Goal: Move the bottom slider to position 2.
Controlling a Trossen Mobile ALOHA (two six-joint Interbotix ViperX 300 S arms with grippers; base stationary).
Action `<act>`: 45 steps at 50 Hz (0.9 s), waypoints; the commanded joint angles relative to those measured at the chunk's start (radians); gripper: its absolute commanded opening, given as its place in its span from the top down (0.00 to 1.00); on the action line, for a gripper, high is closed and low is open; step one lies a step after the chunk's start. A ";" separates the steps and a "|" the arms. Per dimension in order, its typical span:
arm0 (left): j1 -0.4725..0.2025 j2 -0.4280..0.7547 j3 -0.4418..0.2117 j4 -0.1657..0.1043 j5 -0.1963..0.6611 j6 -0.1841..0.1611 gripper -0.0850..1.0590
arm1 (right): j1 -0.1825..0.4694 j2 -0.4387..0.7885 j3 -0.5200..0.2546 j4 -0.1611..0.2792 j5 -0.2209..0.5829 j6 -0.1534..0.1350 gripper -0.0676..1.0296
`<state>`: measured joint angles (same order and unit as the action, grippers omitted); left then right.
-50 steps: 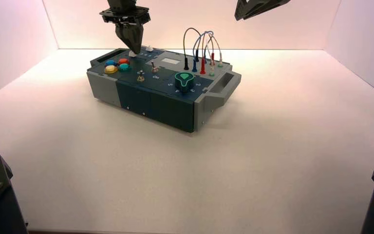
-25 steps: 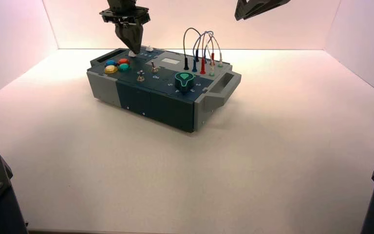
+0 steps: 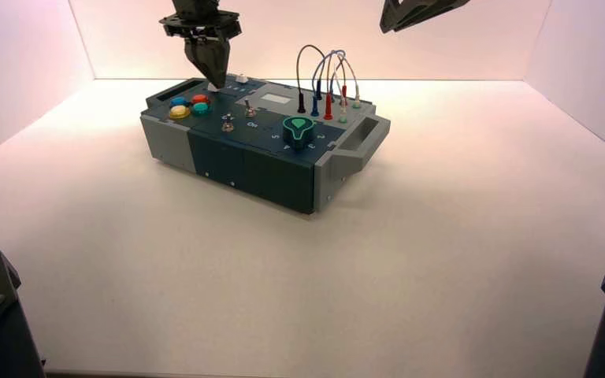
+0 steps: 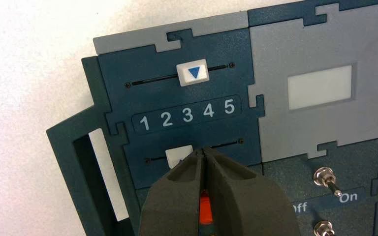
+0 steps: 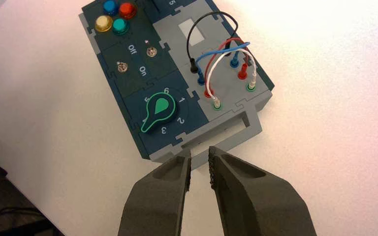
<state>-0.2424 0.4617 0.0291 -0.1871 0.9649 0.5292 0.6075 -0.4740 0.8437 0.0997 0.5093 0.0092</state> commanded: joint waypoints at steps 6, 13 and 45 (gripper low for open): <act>0.006 -0.074 -0.035 0.002 0.021 0.002 0.95 | 0.005 -0.006 -0.037 -0.002 -0.006 0.002 0.74; 0.006 -0.083 -0.035 0.002 0.032 0.003 0.95 | 0.005 -0.006 -0.037 -0.002 -0.003 0.002 0.74; 0.006 -0.184 0.031 0.009 0.058 -0.014 0.95 | -0.009 -0.005 -0.035 -0.060 0.032 0.000 0.74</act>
<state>-0.2408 0.3237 0.0644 -0.1795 1.0324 0.5170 0.5998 -0.4740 0.8376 0.0445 0.5400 0.0092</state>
